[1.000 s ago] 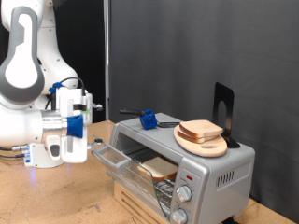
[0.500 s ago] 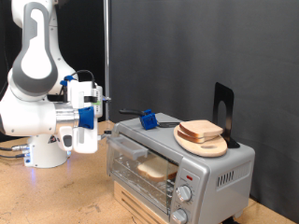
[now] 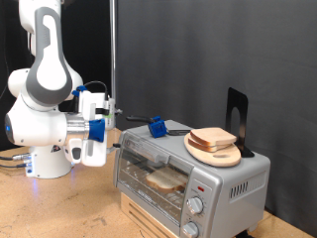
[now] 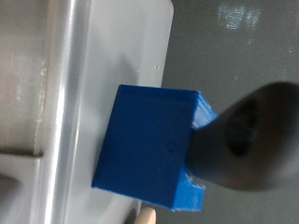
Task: Make a piece of toast with the oven
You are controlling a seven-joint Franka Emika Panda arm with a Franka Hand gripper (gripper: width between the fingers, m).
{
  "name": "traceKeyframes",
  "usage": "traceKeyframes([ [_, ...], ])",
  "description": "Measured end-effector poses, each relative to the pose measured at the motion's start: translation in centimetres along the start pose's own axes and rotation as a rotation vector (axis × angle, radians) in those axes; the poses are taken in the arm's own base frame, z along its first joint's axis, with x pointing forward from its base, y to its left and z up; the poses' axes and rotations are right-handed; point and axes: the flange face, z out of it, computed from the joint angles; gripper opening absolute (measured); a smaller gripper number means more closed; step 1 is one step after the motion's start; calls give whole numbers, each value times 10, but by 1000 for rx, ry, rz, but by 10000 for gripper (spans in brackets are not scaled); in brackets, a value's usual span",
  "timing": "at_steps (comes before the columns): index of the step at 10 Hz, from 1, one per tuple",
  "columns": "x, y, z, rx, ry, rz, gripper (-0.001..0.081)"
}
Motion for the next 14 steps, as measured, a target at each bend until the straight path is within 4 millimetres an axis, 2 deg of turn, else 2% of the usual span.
traceKeyframes([
  [4, -2, -19, -56, 55, 129, -28, 682],
  [5, -4, -26, -64, 46, 166, -37, 682],
  [6, -5, -24, -63, 50, 155, -33, 682],
  [8, -5, -26, -60, 46, -6, 25, 682],
  [10, 24, -25, -68, 70, -26, 114, 682],
  [14, 84, -21, -86, 113, 195, 162, 682],
])
